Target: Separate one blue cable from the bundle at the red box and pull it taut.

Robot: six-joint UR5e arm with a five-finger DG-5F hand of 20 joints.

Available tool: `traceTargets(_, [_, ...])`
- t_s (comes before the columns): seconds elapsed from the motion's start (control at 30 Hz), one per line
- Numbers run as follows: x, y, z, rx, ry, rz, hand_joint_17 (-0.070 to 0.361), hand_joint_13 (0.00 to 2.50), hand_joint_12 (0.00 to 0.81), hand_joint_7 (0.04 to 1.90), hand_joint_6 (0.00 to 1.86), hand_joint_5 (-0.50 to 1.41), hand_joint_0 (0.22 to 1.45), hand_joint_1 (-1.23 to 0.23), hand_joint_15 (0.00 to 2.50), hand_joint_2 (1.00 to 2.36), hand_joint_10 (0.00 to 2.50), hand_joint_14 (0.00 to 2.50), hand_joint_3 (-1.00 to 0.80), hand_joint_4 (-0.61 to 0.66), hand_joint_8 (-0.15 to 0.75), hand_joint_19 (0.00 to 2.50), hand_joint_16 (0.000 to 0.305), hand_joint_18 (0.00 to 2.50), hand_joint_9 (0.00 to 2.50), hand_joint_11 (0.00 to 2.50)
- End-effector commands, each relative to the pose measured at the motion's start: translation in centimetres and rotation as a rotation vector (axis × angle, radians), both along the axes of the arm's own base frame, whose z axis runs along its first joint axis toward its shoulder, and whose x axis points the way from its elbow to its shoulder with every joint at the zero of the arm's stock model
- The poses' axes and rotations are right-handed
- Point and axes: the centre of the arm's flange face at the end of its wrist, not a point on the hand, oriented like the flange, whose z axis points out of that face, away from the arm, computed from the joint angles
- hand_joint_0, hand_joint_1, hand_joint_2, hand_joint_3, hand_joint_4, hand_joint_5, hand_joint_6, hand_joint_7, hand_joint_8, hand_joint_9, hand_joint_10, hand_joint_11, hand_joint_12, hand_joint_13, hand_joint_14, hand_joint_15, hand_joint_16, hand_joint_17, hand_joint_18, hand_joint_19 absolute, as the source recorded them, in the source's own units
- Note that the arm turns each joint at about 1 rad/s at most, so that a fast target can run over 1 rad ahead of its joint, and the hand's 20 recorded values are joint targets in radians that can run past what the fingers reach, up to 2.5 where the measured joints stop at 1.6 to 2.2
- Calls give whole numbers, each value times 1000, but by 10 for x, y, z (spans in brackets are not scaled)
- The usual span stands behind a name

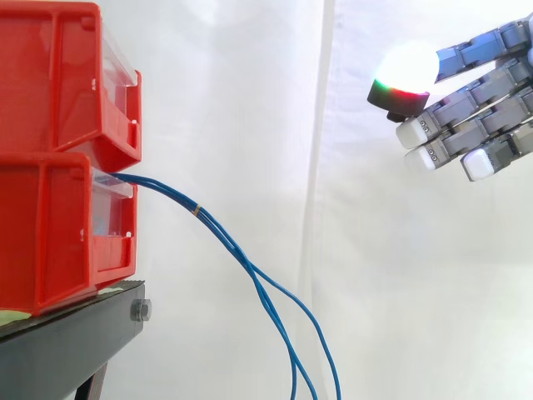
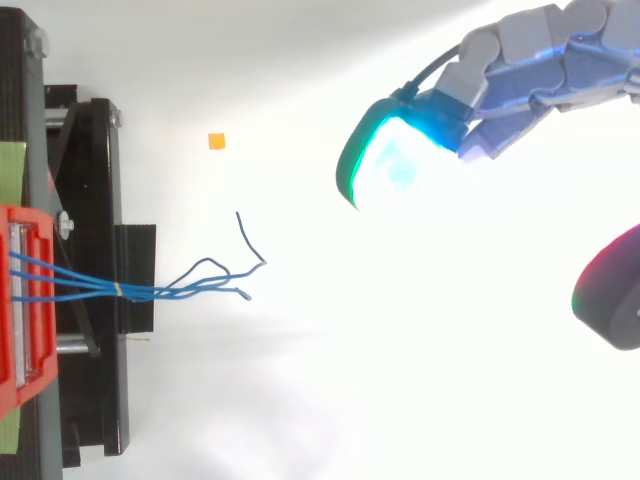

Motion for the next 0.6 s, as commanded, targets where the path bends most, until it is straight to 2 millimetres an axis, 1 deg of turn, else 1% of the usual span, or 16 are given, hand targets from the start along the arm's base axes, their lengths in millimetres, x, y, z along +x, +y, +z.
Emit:
traceTargets(0.0, [0,3,0,2,0,6,140,306,402,813,503,-222,557,-626,243,1006,11,9,-429,204,302,497,62,393,378,331])
traceTargets(0.23, [1,6,-1,3,-2,17,139,307,403,813,503,-221,559,-625,240,1006,10,10,-427,208,303,498,62,401,377,331])
traceTargets(0.33, [4,8,-5,2,2,29,137,307,403,813,503,-221,559,-625,244,1006,10,9,-424,210,304,490,61,400,377,331])
traceTargets(0.43, [11,11,-12,-3,-12,33,136,306,403,813,503,-220,560,-624,247,1005,10,9,-426,210,304,488,61,399,376,330])
traceTargets(0.47, [17,13,-21,-9,-14,35,136,306,404,813,503,-220,559,-624,247,1006,10,9,-424,210,305,496,61,398,376,339])
traceTargets(0.5, [20,13,-21,-13,-30,36,136,306,404,814,503,-219,561,-624,240,1006,10,9,-428,211,304,491,60,399,376,331])
traceTargets(0.57, [27,15,-28,-19,-45,33,135,305,405,811,503,-218,561,-626,247,1006,12,9,-426,212,305,488,60,396,376,330])
